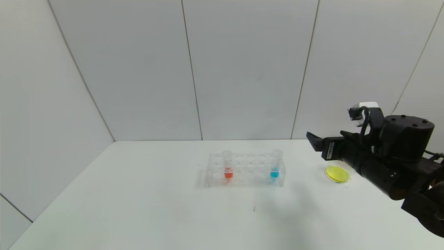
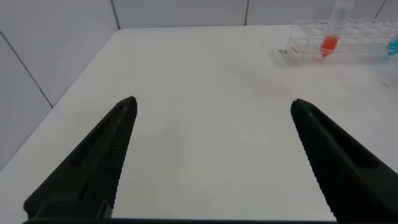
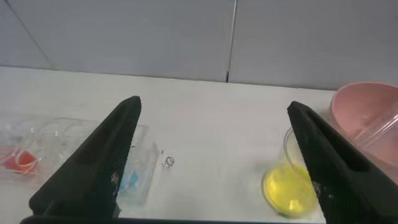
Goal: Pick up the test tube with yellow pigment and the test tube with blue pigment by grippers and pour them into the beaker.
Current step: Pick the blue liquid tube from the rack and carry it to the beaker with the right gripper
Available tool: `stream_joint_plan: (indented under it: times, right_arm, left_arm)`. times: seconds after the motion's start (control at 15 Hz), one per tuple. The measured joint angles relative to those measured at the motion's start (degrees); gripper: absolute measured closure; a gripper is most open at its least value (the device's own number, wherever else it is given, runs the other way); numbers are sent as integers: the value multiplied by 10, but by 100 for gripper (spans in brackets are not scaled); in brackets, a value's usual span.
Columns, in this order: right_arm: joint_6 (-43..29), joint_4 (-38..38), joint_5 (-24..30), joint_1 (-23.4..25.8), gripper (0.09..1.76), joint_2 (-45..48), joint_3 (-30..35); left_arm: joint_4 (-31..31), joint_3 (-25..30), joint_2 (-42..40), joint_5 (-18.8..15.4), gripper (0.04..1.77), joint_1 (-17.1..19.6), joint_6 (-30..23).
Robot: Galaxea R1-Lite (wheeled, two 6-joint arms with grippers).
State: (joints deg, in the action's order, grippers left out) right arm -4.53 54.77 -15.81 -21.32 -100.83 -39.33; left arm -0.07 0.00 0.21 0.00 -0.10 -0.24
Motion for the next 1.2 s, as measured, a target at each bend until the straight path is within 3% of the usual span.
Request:
stream_joint_plan:
  times: [0.2,0.53,0.73,1.2]
  right_arm:
    - [-19,5,-93,-74,15,14,25]
    - [-45,39,-194,-179,15,18,63]
    - [-51,54,-213,-223,15,11,93]
    - [-53,171,-252,-278,15,-66,125]
  left_arm:
    - [0,0,0,0,5,0,0]
    - [0,0,0,0,5,0,0]
    - [0,0,0,0,5,0,0]
    - [0,0,0,0,5,0,0]
